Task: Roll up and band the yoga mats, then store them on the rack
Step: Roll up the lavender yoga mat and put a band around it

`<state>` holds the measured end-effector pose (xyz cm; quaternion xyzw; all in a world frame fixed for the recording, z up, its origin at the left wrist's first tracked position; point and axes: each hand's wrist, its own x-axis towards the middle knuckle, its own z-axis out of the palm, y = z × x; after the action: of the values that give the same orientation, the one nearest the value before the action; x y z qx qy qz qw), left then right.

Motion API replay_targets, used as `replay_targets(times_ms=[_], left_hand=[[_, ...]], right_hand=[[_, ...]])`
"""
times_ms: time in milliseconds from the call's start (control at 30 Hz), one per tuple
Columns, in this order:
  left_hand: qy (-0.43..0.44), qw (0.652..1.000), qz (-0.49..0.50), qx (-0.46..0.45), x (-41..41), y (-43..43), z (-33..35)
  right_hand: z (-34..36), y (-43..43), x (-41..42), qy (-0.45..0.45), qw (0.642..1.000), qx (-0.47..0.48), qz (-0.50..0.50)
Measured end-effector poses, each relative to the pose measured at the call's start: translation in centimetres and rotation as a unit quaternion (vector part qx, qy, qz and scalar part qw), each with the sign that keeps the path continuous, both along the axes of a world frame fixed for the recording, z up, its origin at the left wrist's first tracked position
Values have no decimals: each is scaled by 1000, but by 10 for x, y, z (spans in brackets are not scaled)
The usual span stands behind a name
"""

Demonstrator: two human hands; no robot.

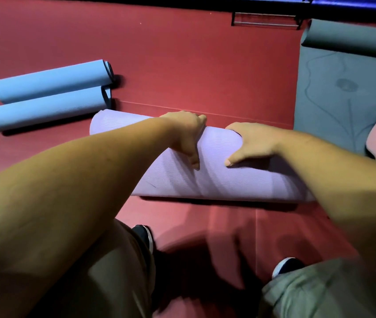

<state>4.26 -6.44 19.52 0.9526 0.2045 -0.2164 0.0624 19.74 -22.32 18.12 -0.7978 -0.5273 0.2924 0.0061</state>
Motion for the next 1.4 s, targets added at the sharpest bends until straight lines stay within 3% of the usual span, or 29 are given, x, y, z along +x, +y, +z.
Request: replay_targets(times_ms=[367,833,1200,1400], left_hand=[[-26,1000,11,1,-23,-2,33],[-186,967,-25,175,-80,-54,146],[-180,940,-38,287,-87,-95,164],[-236,932,-33,274,-79,-79,147]], right_hand=[[17,-20,-36,-174,983,44,30],[148,-58,-78,-294,942,164,-7],[176,-94,-78,-266,945,184,-36],[156,-85,-74,-277,935,218,-48]])
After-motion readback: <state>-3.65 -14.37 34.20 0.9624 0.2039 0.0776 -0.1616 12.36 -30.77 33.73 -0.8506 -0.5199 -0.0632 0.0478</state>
